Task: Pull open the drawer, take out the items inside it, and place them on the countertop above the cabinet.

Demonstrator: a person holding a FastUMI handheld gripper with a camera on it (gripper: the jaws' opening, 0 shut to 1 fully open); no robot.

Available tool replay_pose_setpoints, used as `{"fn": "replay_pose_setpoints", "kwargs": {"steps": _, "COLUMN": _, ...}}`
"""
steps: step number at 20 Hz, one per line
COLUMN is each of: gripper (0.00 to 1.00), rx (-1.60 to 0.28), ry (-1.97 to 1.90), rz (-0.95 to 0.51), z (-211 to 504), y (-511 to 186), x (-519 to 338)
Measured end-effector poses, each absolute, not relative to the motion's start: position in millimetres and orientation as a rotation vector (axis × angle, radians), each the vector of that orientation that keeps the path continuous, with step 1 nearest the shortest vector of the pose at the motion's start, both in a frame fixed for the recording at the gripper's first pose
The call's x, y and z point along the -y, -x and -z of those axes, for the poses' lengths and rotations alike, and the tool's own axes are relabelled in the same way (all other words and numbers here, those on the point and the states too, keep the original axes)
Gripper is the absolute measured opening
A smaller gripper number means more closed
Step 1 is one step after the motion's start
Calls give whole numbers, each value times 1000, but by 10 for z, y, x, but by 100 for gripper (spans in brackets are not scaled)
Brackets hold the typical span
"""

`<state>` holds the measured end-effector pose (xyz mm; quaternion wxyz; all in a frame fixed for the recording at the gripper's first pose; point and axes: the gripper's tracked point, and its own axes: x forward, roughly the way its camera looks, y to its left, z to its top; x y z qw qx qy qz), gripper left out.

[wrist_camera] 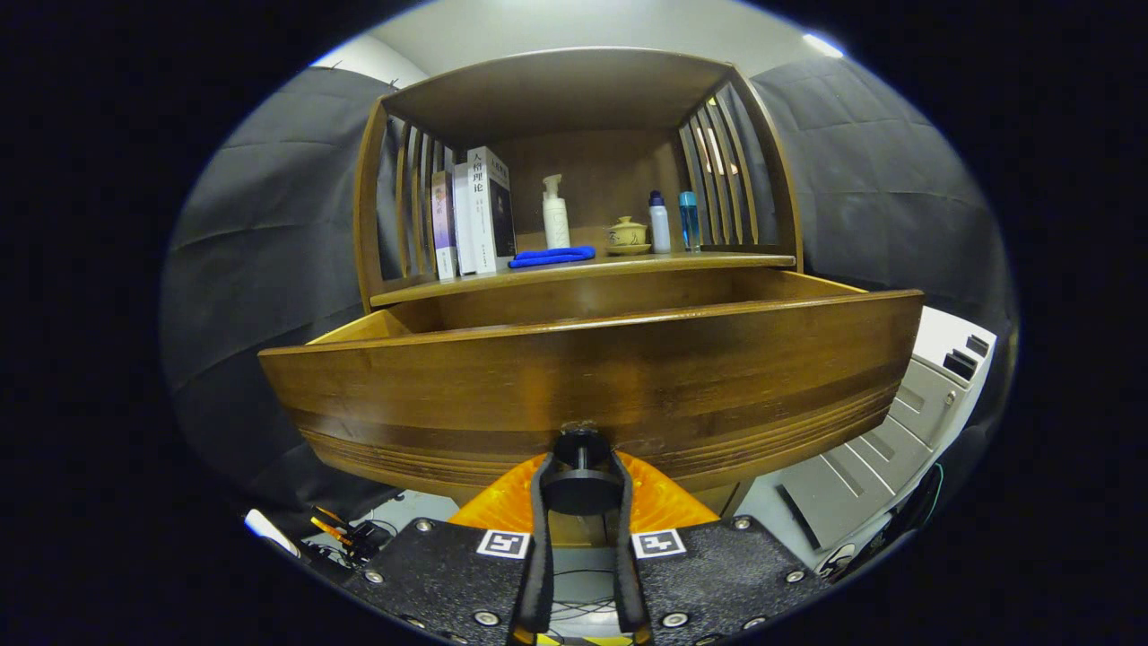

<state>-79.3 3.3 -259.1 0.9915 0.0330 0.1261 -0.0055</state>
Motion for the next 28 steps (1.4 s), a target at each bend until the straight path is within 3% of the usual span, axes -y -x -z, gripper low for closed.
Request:
{"fn": "replay_pose_setpoints", "kwargs": {"steps": 6, "gripper": 48, "rx": -240, "ry": -79, "rz": 16, "z": 2473, "y": 832, "x": -61}}
{"fn": "replay_pose_setpoints", "kwargs": {"steps": 12, "gripper": 95, "rx": -133, "ry": -113, "rz": -1, "z": 1876, "y": 900, "x": -21}}
{"fn": "replay_pose_setpoints", "kwargs": {"steps": 19, "gripper": 95, "rx": -90, "ry": -39, "rz": 52, "z": 1101, "y": 763, "x": 32}}
{"fn": "replay_pose_setpoints", "kwargs": {"steps": 28, "gripper": 95, "rx": -248, "ry": 31, "rz": 146, "z": 968, "y": -88, "x": 59}}
